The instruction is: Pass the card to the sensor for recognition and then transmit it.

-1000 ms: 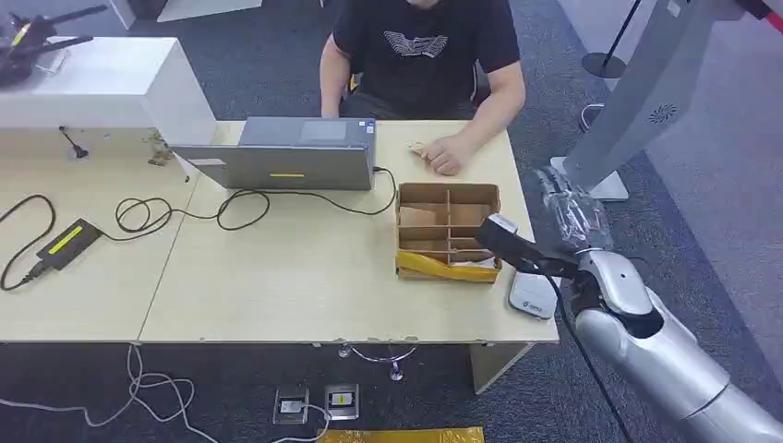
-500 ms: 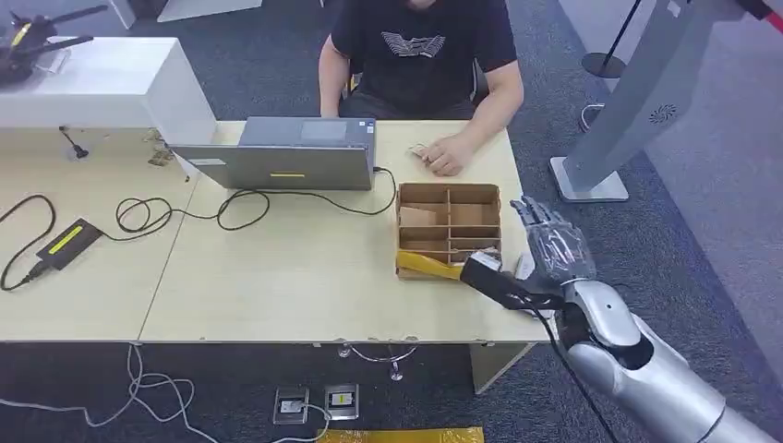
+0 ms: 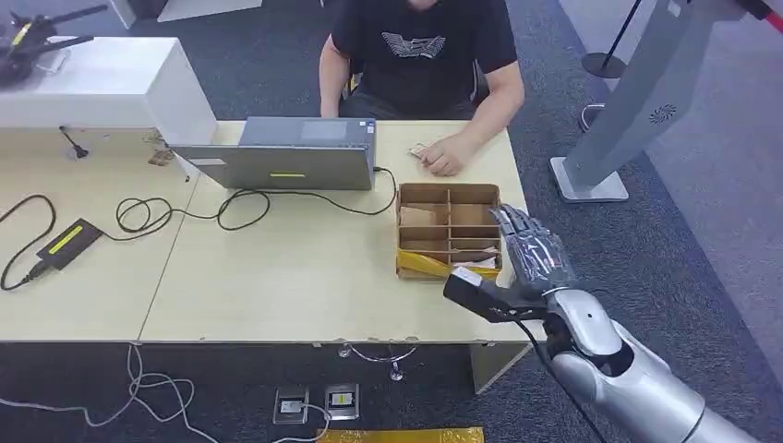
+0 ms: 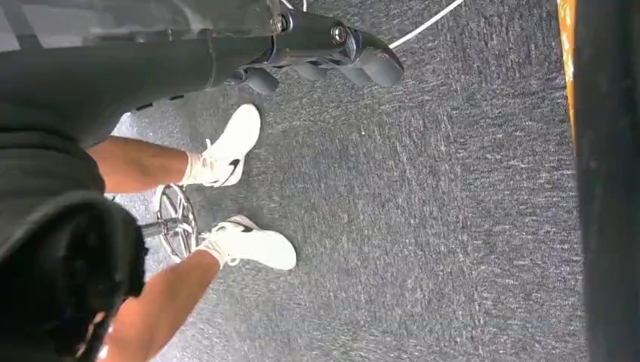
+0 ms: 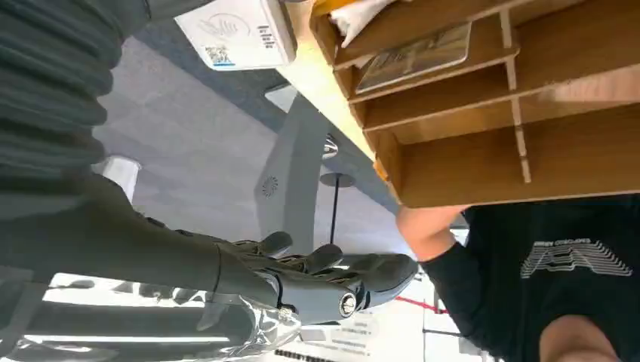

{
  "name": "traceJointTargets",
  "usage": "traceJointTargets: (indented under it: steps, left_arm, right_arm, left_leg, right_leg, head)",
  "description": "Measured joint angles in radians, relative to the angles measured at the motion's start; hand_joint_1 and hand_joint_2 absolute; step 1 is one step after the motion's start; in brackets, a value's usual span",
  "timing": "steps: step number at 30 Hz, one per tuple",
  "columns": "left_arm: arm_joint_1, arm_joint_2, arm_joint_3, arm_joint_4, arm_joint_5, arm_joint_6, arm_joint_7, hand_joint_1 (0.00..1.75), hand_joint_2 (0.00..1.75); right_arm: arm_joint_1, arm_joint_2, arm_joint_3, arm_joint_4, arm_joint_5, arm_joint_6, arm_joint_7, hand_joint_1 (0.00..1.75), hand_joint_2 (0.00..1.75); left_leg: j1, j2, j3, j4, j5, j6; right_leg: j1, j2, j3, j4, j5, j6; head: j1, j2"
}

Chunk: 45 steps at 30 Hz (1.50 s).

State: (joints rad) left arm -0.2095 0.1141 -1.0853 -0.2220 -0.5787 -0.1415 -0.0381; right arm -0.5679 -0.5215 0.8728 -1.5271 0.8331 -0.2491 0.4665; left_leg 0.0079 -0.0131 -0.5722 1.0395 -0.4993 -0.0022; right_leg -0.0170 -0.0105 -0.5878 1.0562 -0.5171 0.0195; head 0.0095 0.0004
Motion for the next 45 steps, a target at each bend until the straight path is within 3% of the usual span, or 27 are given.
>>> traceJointTargets:
  steps: [45]
  left_arm:
    - [-0.010, -0.008, 0.000, 0.000, -0.019, -0.001, -0.001, 0.00, 0.00]
  right_arm:
    - [-0.092, 0.134, 0.079, 0.230, -0.070, -0.099, -0.098, 0.00, 1.75]
  left_leg:
    - [0.000, 0.000, 0.000, 0.000, 0.000, 0.000]
  right_leg:
    - [0.000, 0.000, 0.000, 0.000, 0.000, 0.000]
  head:
    - [0.000, 0.000]
